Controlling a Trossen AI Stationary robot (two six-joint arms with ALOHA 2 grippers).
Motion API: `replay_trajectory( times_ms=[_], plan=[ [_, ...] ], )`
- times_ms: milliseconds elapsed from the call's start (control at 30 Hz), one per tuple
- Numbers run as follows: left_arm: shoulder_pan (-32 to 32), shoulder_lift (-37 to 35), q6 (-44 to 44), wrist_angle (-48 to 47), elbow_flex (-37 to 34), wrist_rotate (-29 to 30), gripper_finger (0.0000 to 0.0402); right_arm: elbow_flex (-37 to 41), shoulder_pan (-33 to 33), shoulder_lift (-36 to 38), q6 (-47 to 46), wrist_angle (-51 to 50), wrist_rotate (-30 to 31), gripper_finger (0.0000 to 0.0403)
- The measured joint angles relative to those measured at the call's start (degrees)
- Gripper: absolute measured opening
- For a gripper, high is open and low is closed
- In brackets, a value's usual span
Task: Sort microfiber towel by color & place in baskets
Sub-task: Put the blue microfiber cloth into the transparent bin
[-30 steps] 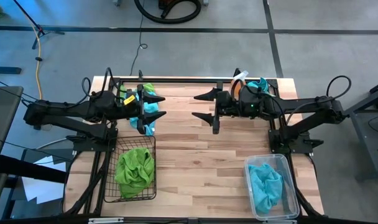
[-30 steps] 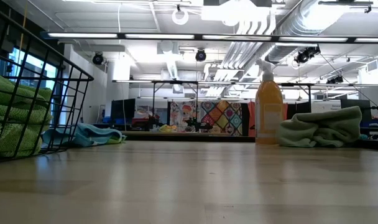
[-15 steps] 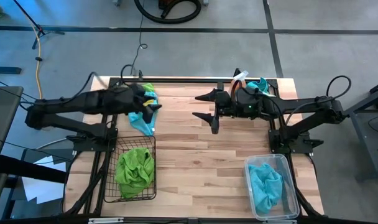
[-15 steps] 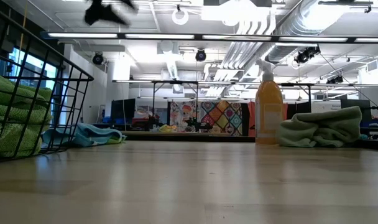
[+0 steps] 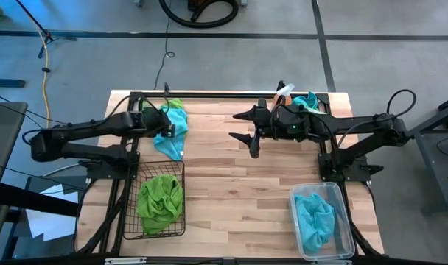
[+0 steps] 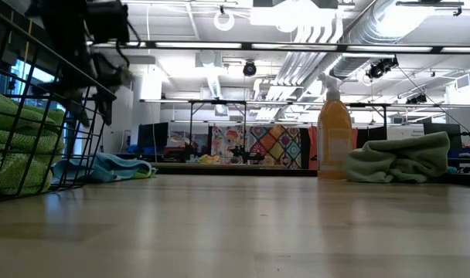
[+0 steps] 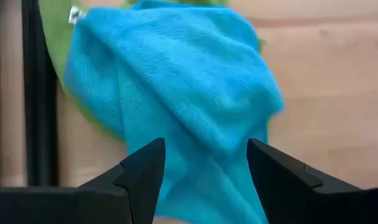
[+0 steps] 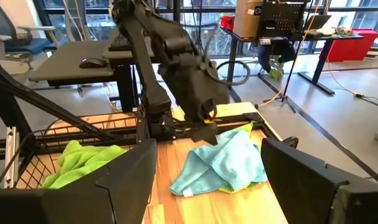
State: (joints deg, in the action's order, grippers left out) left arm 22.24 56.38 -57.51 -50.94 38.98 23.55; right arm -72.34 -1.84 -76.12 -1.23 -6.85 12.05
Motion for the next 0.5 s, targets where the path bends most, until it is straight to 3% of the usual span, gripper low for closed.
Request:
replay_trajectory(
  times_ms=[133, 300, 500],
  plan=[
    [4.22, 0.57, -0.93, 6.02, -4.25, 0.13, 0.0213, 0.00, 0.60, 0.00, -0.26, -0.31, 0.00, 0.0287],
    [9.20, 2.74, -1.12, 6.63, -4.59, 4.75, 0.0213, 0.00, 0.94, 0.00, -0.29, -1.30, 0.02, 0.0287],
    [13.06, 7.29, 1.44, 10.17, -4.57, 4.96, 0.0213, 0.00, 1.08, 0.00, -0.43, -3.18, 0.01, 0.0287]
  ],
)
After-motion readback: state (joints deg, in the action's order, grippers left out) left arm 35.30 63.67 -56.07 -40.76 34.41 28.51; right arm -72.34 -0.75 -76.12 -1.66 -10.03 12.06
